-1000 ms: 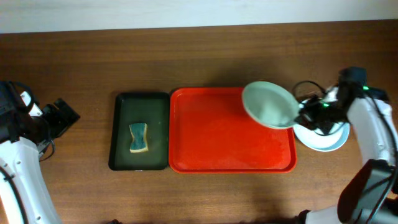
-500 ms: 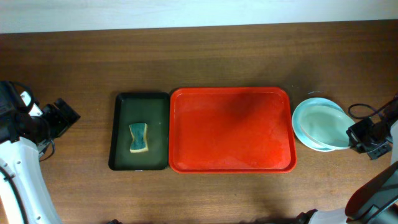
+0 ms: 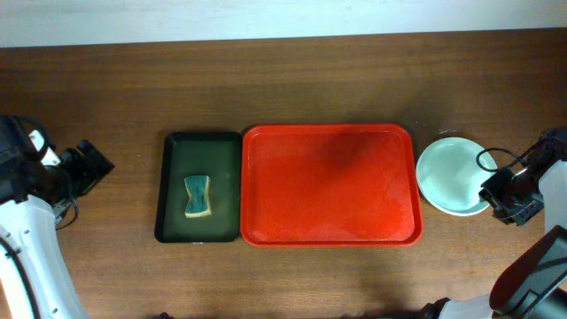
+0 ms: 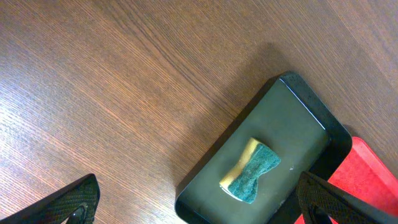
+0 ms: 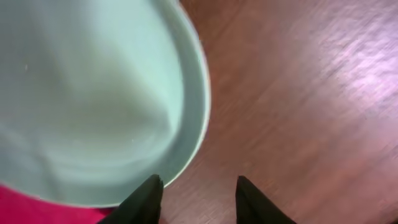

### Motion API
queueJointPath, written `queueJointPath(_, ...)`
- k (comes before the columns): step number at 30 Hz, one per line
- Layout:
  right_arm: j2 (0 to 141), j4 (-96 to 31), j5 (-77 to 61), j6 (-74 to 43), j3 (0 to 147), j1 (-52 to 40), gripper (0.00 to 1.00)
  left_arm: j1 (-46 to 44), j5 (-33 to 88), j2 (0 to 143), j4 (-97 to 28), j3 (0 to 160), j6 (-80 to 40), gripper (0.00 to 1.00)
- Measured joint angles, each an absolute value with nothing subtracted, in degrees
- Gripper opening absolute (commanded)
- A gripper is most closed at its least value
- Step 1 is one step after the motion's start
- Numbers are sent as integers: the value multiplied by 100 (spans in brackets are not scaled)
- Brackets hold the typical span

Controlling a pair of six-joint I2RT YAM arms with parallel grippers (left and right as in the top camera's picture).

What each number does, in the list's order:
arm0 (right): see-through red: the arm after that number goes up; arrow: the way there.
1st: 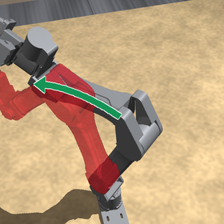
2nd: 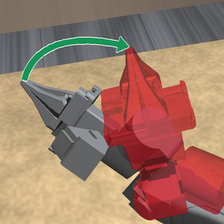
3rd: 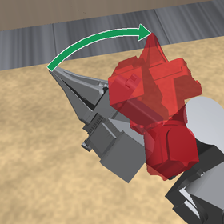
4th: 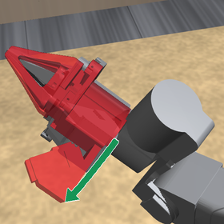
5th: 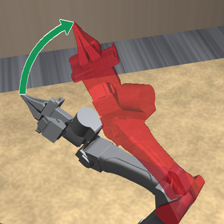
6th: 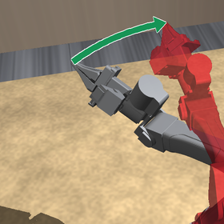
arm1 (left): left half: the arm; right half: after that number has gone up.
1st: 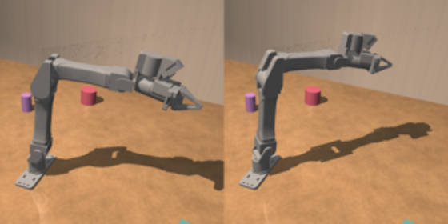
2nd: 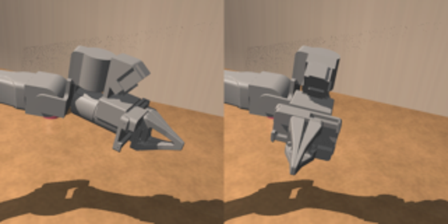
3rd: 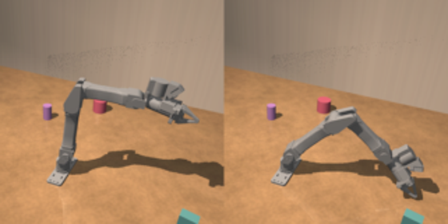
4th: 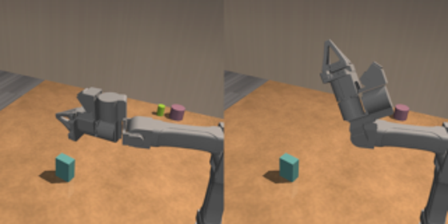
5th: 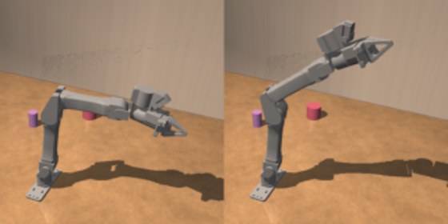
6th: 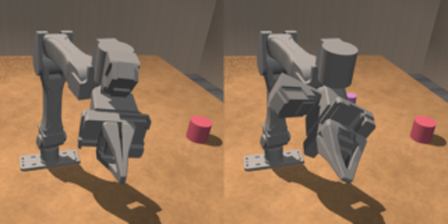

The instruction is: Clean dirty plates on tray and stack at the side

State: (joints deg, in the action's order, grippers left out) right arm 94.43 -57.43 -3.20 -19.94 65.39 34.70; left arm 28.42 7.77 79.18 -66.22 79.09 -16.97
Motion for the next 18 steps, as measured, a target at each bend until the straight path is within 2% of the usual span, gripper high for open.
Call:
queueJointPath(4,9443,-5739,-707,-1267,6539,2906,52,2842,777,7918,-6622,7909,-1697,99)
queueJointPath(9,9443,-5621,-808,-539,6539,1400,55,2842,777,7918,-6622,7909,-1697,99)
queueJointPath(10,9443,-5568,-834,-338,6539,969,84,2842,777,7918,-6622,7909,-1697,99)
queueJointPath(11,9443,-5542,-827,-272,6539,847,98,2842,777,7918,-6622,7909,-1697,99)
queueJointPath(15,9443,-5468,-832,-104,6539,172,98,2842,777,7918,-6622,7909,-1697,99)
queueJointPath(18,9443,-5461,-829,-82,6539,102,98,2842,777,7918,-6622,7909,-1697,99)
